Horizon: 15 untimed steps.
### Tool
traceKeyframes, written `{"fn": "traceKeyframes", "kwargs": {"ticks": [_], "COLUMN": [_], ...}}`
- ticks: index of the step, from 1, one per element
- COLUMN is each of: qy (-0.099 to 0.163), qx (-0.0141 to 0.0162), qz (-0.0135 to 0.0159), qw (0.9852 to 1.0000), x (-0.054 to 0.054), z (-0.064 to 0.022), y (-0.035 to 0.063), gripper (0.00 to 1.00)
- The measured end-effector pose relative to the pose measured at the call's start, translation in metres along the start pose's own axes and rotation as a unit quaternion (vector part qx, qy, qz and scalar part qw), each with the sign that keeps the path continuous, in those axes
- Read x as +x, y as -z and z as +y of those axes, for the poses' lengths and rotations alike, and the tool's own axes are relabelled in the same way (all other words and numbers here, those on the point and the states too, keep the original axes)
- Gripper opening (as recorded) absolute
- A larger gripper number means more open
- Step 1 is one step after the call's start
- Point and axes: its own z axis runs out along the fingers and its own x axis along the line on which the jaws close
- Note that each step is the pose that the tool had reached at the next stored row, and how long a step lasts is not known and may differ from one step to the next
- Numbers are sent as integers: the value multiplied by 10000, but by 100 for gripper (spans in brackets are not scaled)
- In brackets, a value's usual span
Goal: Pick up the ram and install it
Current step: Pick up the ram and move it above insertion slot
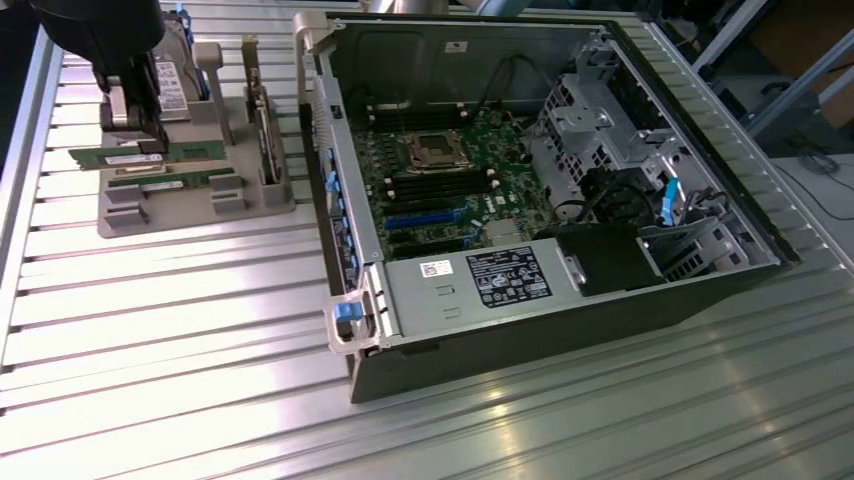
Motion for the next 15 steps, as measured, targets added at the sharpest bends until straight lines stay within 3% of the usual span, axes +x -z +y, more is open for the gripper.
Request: {"fn": "traceKeyframes", "kwargs": {"ticks": [15], "qy": [0], "qx": [0], "qz": [0], "qw": [10000], "x": [0], "z": [5], "y": [140], "gripper": [12]}}
